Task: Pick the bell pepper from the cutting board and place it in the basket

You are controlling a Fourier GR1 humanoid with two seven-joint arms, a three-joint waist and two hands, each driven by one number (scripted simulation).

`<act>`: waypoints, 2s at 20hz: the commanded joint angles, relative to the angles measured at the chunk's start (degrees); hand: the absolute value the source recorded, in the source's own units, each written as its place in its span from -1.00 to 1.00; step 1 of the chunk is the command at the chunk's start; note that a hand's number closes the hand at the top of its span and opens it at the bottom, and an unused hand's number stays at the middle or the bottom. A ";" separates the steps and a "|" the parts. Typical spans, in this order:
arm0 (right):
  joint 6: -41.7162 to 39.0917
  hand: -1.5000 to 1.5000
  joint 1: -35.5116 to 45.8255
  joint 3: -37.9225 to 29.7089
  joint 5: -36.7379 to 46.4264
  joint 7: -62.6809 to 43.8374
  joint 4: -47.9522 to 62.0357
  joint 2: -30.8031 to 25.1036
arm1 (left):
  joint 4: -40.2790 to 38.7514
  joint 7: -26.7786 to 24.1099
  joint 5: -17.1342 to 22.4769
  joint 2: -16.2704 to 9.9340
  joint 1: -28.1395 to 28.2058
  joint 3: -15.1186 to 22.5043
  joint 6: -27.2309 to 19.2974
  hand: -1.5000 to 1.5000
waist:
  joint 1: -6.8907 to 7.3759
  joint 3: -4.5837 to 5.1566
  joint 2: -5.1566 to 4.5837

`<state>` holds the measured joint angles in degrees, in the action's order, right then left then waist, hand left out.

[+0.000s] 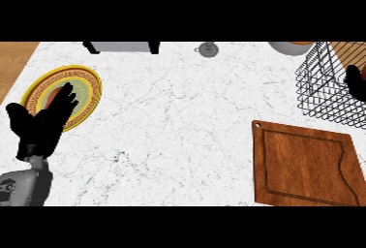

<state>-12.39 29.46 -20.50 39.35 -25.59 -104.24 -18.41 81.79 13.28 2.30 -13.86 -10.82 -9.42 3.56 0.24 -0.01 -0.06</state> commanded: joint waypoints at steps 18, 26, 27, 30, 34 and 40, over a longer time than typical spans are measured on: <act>20.45 -1.00 3.88 -8.58 -4.84 24.80 42.31 -8.28 | 1.60 4.45 0.07 1.01 -2.04 0.48 0.06 0.00 | 0.30 -0.02 -0.03; 20.91 -1.00 7.87 -12.18 -13.29 32.58 49.55 -11.14 | -2.96 -1.95 -1.24 0.06 0.01 -1.09 0.62 0.00 | 0.20 -0.01 -0.02; 20.56 -1.00 8.13 -13.30 -14.61 27.94 46.31 -10.08 | -2.95 -0.35 -0.29 -0.91 -2.17 -1.25 1.86 0.00 | -0.11 0.00 0.09; 19.07 -1.00 10.20 -20.51 -20.69 25.99 48.29 -14.54 | -3.35 -1.10 -0.66 -0.36 -1.87 -1.70 0.53 0.00 | -0.29 -0.01 0.12; 16.44 -1.00 8.35 -27.83 -27.83 25.99 50.95 -18.99 | -0.80 0.47 -0.28 -0.73 -1.44 -1.58 0.87 0.00 | -0.45 -0.06 0.19; 1.48 -1.00 2.10 -33.98 -35.58 30.19 61.95 -31.14 | -2.12 -0.26 -0.58 0.48 -1.53 -0.81 0.82 0.00 | -0.51 -0.09 -0.08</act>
<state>-2.57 34.24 -50.36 8.89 2.90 -48.18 -43.05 79.81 12.62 1.55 -13.62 -11.97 -10.47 4.16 -0.16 -0.06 -0.04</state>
